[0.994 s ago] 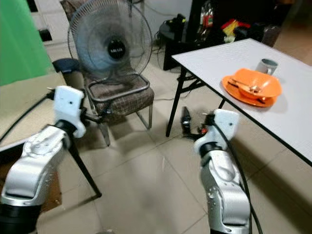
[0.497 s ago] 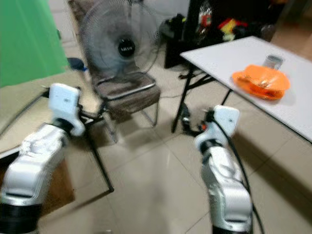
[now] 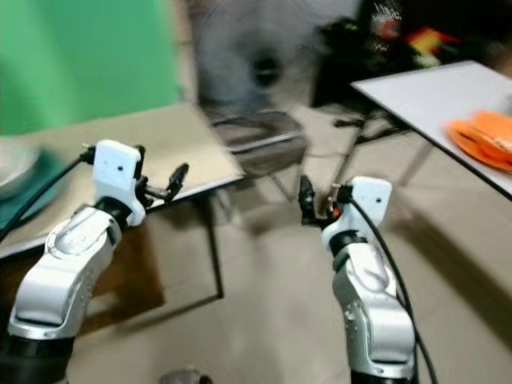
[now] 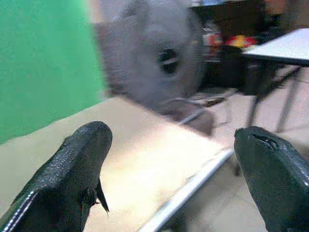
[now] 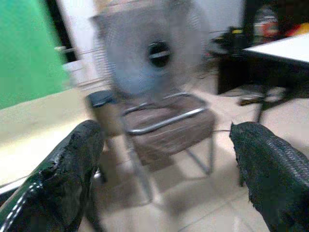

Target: Setting the table

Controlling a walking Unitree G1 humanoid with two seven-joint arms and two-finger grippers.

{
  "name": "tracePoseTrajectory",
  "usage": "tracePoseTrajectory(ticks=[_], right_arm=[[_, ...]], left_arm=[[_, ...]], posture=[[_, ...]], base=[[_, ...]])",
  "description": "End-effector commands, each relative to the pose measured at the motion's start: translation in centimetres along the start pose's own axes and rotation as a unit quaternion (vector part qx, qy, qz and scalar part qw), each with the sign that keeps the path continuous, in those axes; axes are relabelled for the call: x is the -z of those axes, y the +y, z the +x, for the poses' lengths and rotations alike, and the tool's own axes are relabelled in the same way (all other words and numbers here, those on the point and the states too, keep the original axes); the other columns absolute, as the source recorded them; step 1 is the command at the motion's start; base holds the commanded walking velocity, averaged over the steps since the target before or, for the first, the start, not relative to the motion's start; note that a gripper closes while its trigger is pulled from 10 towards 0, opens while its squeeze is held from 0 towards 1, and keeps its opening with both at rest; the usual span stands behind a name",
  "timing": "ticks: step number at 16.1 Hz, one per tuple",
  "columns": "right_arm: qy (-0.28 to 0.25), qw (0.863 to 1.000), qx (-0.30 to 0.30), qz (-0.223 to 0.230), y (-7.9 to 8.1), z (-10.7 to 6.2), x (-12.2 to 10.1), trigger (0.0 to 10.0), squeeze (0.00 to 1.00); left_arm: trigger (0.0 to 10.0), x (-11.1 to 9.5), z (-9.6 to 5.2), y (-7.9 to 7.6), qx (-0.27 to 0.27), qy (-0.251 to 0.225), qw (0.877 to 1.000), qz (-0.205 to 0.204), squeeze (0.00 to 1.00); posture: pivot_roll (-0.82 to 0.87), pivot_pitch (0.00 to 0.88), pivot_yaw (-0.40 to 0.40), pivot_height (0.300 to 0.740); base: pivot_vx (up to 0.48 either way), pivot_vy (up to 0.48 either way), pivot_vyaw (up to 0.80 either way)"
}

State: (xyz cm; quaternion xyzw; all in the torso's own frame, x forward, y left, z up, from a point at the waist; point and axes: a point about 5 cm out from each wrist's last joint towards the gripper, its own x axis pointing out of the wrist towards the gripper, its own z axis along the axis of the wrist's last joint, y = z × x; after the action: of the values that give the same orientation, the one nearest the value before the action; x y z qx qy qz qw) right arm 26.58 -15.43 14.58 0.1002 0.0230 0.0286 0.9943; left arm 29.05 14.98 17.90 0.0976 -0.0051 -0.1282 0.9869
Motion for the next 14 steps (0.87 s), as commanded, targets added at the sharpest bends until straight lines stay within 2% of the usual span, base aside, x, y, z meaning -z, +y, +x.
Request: tracePoseTrajectory(ticks=[1, 9, 14], right_arm=[[0.001, 1.000, 0.007, -0.004, -0.35, -0.03, -0.10, 10.0, 1.00], [0.002, 1.000, 0.014, 0.000, -0.63, 0.10, 0.01, 10.0, 1.00], [0.005, 1.000, 0.011, 0.003, -0.53, 0.49, 0.10, 10.0, 1.00]], left_arm=[[10.0, -0.35, 0.06, 0.21, -0.011, -0.008, 1.000, 0.003, 0.00], [10.0, -0.55, -0.09, 0.33, -0.005, -0.012, 1.000, 0.000, 0.00], [10.0, -0.45, -0.30, 0.38, -0.006, -0.011, 1.000, -0.001, 0.00]], posture=[[0.10, 0.000, -0.027, 0.740], [0.11, 0.000, -0.023, 0.740], [0.12, 0.000, -0.037, 0.740]], base=[[0.000, 0.000, 0.80], [0.000, 0.000, 0.80], [0.278, 0.000, 0.80]])
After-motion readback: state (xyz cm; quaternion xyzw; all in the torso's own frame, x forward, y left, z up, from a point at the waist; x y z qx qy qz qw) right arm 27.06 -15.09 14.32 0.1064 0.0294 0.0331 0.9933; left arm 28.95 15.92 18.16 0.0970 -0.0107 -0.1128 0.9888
